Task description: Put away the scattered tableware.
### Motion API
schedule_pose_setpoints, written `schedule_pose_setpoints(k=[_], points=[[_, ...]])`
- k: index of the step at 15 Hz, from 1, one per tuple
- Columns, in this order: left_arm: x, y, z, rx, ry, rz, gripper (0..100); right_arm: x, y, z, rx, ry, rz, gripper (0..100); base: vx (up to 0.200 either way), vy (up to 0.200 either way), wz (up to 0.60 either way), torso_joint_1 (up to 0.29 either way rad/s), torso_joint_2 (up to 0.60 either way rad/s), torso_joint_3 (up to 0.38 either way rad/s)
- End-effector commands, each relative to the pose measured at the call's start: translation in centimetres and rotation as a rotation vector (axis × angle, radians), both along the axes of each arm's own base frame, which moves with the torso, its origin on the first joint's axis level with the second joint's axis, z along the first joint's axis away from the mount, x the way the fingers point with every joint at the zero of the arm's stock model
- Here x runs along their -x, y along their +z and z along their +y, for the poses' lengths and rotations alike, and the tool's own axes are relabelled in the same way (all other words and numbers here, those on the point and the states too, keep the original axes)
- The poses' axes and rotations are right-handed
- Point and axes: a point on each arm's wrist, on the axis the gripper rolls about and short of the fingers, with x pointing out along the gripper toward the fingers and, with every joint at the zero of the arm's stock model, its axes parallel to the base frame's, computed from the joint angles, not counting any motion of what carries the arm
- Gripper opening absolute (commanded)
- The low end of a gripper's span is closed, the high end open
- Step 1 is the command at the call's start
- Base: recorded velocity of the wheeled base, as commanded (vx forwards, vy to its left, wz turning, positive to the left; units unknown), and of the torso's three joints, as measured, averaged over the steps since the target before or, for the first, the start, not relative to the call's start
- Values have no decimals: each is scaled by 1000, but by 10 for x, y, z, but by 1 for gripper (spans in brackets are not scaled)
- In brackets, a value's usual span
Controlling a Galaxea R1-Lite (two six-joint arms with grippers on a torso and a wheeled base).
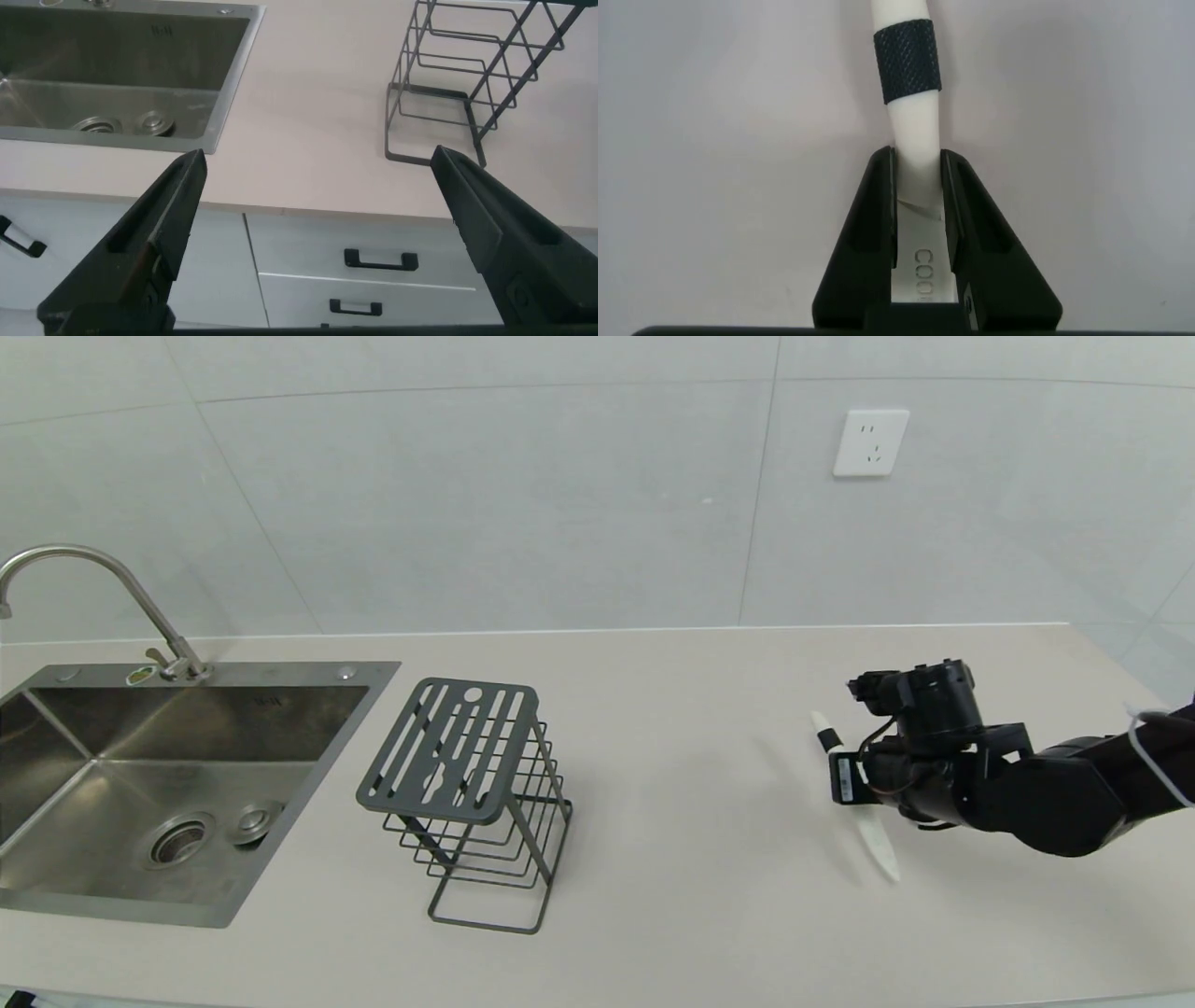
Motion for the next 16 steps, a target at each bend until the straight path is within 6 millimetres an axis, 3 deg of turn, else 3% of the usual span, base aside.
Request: schedule_pose_setpoints(k=[1, 5, 8, 10, 11, 12, 16], points=[[0, 0, 0, 0, 1, 0, 100, 7, 30, -12, -15, 11, -86, 0, 0, 0, 0, 0, 0, 0], [0, 2, -1, -61, -38, -21, 100, 23, 55, -13, 50, 161, -175, 0, 0, 0, 0, 0, 0, 0], [3, 25, -1, -65, -52, -244, 100, 46, 47, -13, 126, 336, -277, 0, 0, 0, 0, 0, 0, 0], [4, 29, -2, -65, -100, -284, 100, 51, 48, -16, 154, 396, -297, 0, 0, 0, 0, 0, 0, 0], [12, 53, -7, -11, -317, -332, 100, 58, 55, -17, 133, 475, -330, 0, 0, 0, 0, 0, 0, 0], [13, 63, -7, -6, -370, -334, 100, 59, 57, -16, 130, 485, -335, 0, 0, 0, 0, 0, 0, 0], [-14, 169, -12, -184, -586, -446, 100, 65, 69, -13, 184, 667, -429, 0, 0, 0, 0, 0, 0, 0]])
